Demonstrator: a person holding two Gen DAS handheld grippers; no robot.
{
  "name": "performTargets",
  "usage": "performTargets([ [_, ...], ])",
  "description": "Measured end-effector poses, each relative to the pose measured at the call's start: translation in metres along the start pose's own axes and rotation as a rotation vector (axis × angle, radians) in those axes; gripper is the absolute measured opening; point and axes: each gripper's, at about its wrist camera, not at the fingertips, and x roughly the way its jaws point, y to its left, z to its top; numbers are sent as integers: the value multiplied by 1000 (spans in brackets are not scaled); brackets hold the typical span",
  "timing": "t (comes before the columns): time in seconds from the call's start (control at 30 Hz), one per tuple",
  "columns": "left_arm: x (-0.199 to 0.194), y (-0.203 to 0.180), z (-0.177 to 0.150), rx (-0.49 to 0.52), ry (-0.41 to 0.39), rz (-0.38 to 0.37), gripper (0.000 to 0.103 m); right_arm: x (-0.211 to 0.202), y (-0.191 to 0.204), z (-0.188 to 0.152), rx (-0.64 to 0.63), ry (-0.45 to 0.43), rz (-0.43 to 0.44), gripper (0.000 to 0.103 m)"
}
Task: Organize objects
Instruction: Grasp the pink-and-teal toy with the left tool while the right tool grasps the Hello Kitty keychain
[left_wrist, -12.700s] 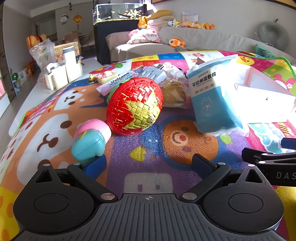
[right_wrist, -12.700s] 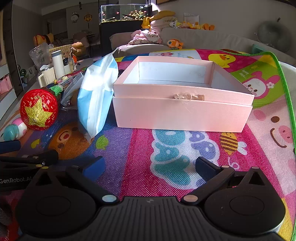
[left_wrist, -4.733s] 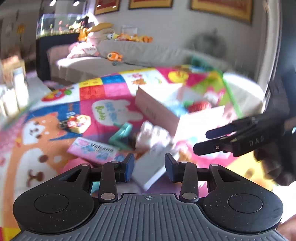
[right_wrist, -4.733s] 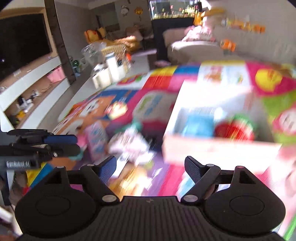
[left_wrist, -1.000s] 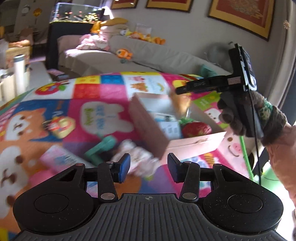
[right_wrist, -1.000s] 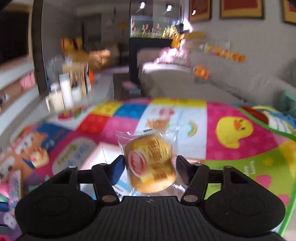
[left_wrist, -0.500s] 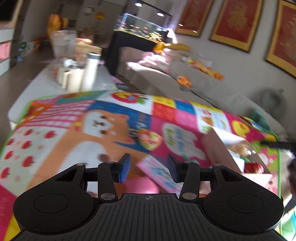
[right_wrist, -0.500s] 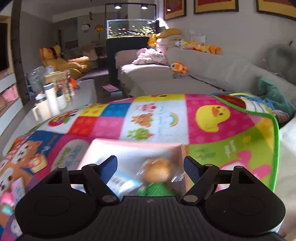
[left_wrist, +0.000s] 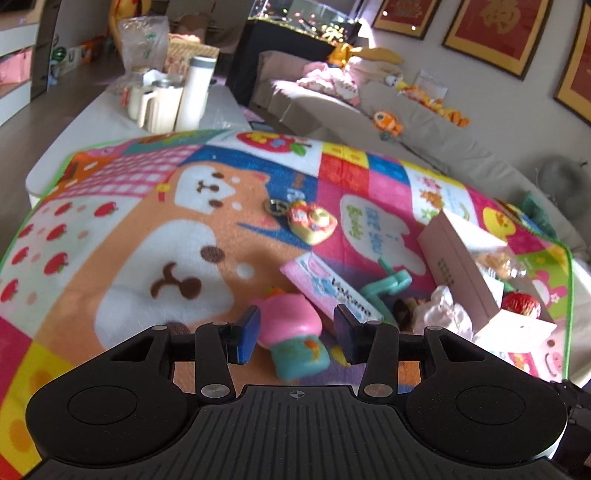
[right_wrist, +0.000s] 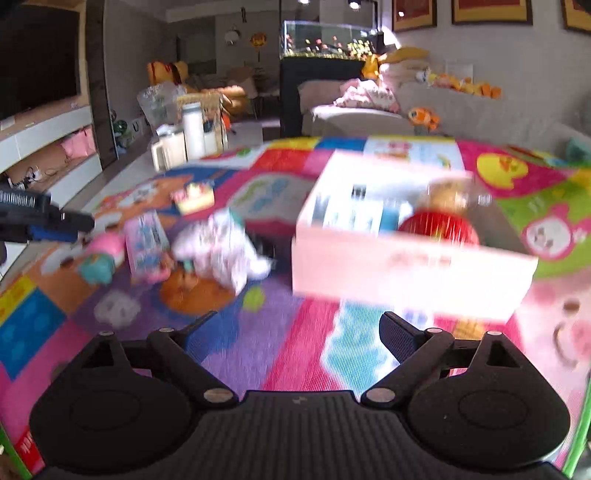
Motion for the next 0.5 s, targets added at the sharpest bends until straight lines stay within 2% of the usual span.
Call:
performTargets([
  [0.1,14,-8,-5,54,11,56,49,1,0,-6,16,16,7,93],
  [0.17,23,-12,-7,93,-5,114,51,-1,1,-2,-2,-2,5,93],
  [0.2,26,-11,-6,99,-13,117,52,-5,3,2,-18,-18,4,93],
  [0.33,33,-6,-6,95,-28,96,53,-16,14,34,-65,-74,42,97],
  [0.4,34,-4,-11,111,-9,66,53,-14,24,56,-80,-86,78,97],
  [0.5,29,2,-19,141,-16,24,51,4,44,98,-92,-53,172,97],
])
